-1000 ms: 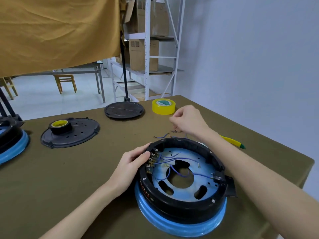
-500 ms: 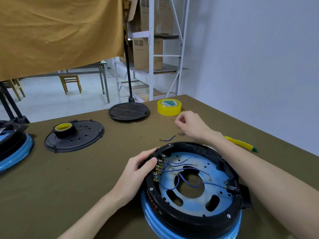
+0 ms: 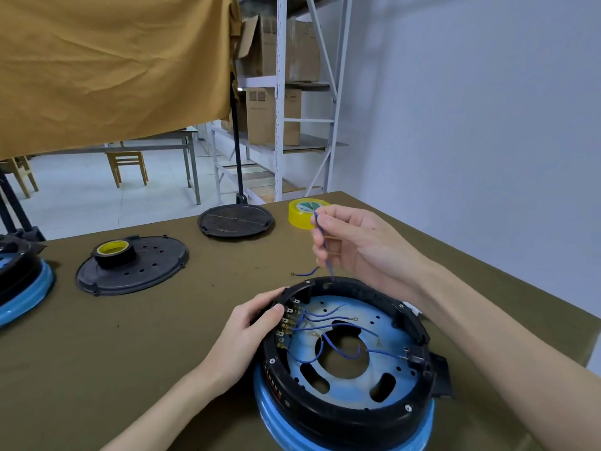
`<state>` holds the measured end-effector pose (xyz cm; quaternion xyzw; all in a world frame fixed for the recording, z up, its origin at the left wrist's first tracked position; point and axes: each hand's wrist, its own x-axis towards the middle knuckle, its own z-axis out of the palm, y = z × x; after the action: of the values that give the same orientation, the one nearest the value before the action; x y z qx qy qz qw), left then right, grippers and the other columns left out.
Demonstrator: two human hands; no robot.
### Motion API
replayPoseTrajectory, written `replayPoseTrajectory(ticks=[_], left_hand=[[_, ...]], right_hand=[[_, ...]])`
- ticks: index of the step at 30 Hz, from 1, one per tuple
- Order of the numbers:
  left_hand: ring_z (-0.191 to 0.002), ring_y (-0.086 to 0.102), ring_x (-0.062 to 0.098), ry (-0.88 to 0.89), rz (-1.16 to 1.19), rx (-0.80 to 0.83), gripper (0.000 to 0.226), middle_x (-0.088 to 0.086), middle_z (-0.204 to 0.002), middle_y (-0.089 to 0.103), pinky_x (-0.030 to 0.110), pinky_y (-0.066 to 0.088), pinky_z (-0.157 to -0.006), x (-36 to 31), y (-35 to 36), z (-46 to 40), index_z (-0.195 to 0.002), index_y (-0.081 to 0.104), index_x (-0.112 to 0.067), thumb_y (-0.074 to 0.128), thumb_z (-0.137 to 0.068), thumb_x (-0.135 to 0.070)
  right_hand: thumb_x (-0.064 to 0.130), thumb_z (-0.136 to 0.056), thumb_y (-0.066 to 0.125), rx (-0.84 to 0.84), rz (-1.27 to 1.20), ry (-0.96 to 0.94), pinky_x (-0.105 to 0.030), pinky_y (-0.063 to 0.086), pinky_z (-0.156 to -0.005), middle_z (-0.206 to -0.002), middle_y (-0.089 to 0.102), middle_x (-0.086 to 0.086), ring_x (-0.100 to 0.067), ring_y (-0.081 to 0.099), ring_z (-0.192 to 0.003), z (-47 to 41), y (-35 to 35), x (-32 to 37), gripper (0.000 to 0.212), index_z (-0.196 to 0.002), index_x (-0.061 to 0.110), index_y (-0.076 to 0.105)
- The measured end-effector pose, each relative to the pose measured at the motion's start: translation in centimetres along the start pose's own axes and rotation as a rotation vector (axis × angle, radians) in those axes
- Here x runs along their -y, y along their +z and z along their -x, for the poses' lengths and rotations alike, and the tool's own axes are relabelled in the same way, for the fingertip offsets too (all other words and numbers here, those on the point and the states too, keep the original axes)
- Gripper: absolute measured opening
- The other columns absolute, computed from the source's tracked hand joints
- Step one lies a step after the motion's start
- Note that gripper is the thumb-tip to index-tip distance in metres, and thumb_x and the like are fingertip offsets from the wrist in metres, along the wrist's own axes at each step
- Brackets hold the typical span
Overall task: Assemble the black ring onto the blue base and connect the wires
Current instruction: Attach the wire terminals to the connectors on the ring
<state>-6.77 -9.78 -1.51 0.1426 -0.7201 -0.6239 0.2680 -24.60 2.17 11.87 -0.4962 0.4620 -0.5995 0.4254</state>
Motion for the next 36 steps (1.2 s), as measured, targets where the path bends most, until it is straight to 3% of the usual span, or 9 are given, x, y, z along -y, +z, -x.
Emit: replayPoseTrajectory(ticks=[11, 15, 18, 21, 27, 29, 31, 33, 36], left_hand=[[-0.126, 0.065, 0.012, 0.011, -0.043, 0.007, 0.031, -0.01, -0.132, 0.071, 0.034, 0.049, -0.107, -0.9, 0.1, 0.3, -0.132, 0.069, -0.036, 0.058, -0.104, -0.03], [-0.128, 0.058, 0.002, 0.175, -0.349, -0.269, 0.033, -0.024, -0.126, 0.07, 0.028, 0.041, -0.11, -2.9, 0.5, 0.3, -0.127, 0.069, -0.039, 0.066, -0.099, -0.021], [-0.116, 0.068, 0.008, 0.32, -0.197, -0.301, 0.024, -0.016, -0.114, 0.077, 0.031, 0.05, -0.101, -5.7, 1.1, 0.3, -0.119, 0.076, -0.035, 0.07, -0.096, -0.033], [-0.102, 0.074, 0.009, 0.322, -0.027, -0.236, 0.026, -0.008, -0.104, 0.08, 0.018, 0.055, -0.087, -7.7, 2.1, 0.6, -0.107, 0.08, -0.037, 0.074, -0.085, -0.048], [-0.088, 0.076, 0.018, 0.272, 0.102, -0.239, 0.012, 0.004, -0.091, 0.08, 0.026, 0.06, -0.082, -8.2, 2.8, 1.0, -0.093, 0.083, -0.027, 0.08, -0.084, -0.033], [-0.086, 0.076, 0.022, 0.261, 0.099, -0.219, 0.008, 0.006, -0.089, 0.079, 0.032, 0.061, -0.081, -8.3, 2.8, 1.0, -0.093, 0.081, -0.024, 0.078, -0.089, -0.03], [-0.086, 0.075, 0.016, 0.28, 0.052, -0.212, 0.007, 0.005, -0.091, 0.079, 0.023, 0.058, -0.079, -8.3, 3.0, 1.1, -0.094, 0.076, -0.016, 0.072, -0.095, -0.021], [-0.081, 0.074, 0.016, 0.283, 0.026, -0.159, 0.01, 0.006, -0.088, 0.078, 0.02, 0.056, -0.077, -8.4, 3.3, 1.2, -0.096, 0.069, -0.008, 0.061, -0.101, -0.01], [-0.065, 0.068, 0.017, 0.242, -0.054, -0.053, 0.014, 0.001, -0.076, 0.07, 0.022, 0.055, -0.07, -8.5, 3.7, 1.6, -0.097, 0.068, -0.013, 0.057, -0.104, -0.008]], right_hand=[[0.017, -0.109, 0.048, 0.116, -0.257, 0.115, -0.025, 0.04, -0.062, -0.074, 0.049, 0.001, -0.011, 0.035, -0.058, 2.8, 1.0, -0.2, 0.02, -0.1, 0.011, 0.065], [0.016, -0.108, 0.05, 0.073, -0.307, 0.134, -0.026, 0.043, -0.064, -0.076, 0.049, -0.002, -0.013, 0.033, -0.061, 3.5, 1.5, -1.3, 0.019, -0.101, 0.01, 0.067], [0.015, -0.108, 0.049, 0.059, -0.343, 0.172, -0.025, 0.043, -0.064, -0.077, 0.049, -0.003, -0.013, 0.033, -0.062, 4.1, 2.2, -2.2, 0.018, -0.103, 0.008, 0.066], [0.016, -0.109, 0.046, 0.063, -0.326, 0.196, -0.023, 0.044, -0.064, -0.077, 0.047, -0.001, -0.012, 0.03, -0.063, 4.4, 3.0, -2.6, 0.017, -0.115, 0.006, 0.058], [0.017, -0.108, 0.048, 0.074, -0.336, 0.21, -0.023, 0.046, -0.066, -0.079, 0.047, -0.002, -0.011, 0.036, -0.063, 5.1, 3.3, -2.7, 0.017, -0.115, 0.006, 0.058], [0.017, -0.107, 0.05, 0.007, -0.218, 0.181, -0.026, 0.05, -0.072, -0.084, 0.058, -0.006, -0.014, 0.051, -0.067, 5.4, 2.8, -2.7, 0.021, -0.11, 0.005, 0.067], [0.024, -0.105, 0.055, -0.177, 0.163, 0.078, -0.026, 0.053, -0.081, -0.093, 0.072, -0.001, -0.015, 0.066, -0.081, 5.8, 1.6, -2.4, 0.022, -0.103, 0.014, 0.075], [0.034, -0.101, 0.059, -0.435, 0.641, -0.032, -0.016, 0.048, -0.082, -0.095, 0.075, 0.013, -0.003, 0.068, -0.088, 6.6, -0.3, -2.1, 0.019, -0.094, 0.028, 0.076], [0.038, -0.101, 0.055, -0.659, 0.811, 0.043, -0.019, 0.044, -0.075, -0.094, 0.072, 0.013, -0.002, 0.064, -0.087, 8.6, -3.6, -3.2, 0.02, -0.091, 0.031, 0.071]])
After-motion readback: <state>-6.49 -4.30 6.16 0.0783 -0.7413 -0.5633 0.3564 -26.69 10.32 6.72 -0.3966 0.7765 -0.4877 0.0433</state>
